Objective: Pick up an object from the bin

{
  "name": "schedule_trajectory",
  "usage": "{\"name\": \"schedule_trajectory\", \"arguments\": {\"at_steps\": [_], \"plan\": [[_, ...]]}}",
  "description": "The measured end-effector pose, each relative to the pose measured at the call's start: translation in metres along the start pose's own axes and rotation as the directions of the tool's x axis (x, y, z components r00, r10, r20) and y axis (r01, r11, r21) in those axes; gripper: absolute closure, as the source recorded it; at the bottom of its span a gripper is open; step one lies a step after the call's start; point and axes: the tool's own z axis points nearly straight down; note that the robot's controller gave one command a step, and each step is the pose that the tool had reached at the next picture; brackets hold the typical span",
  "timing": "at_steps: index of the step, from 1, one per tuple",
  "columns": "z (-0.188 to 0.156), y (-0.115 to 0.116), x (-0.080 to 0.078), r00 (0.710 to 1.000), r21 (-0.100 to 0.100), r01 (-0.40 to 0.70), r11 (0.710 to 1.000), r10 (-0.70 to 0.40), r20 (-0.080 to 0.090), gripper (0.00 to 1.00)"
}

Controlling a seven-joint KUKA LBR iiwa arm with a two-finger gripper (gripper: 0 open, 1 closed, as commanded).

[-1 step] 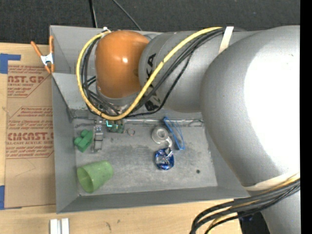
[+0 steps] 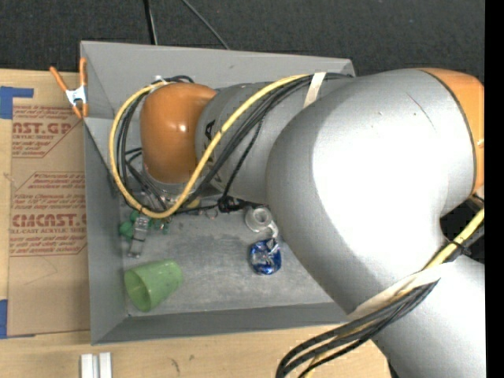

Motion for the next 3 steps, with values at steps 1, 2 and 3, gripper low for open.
{"name": "schedule_trajectory", "arguments": {"at_steps": [1, 2, 3], "plan": [[-0.0013, -0.0214, 0.0454, 0.976, -0.008, 0.219, 0.976, -0.219, 0.022, 0.0], [0.0014, -0.0238, 0.0469, 0.976, -0.003, 0.218, 0.976, -0.218, 0.013, 1.0], [-0.0035, -0.0183, 0.0508, 0.982, 0.004, 0.19, 0.982, -0.19, 0.01, 1.0]]}}
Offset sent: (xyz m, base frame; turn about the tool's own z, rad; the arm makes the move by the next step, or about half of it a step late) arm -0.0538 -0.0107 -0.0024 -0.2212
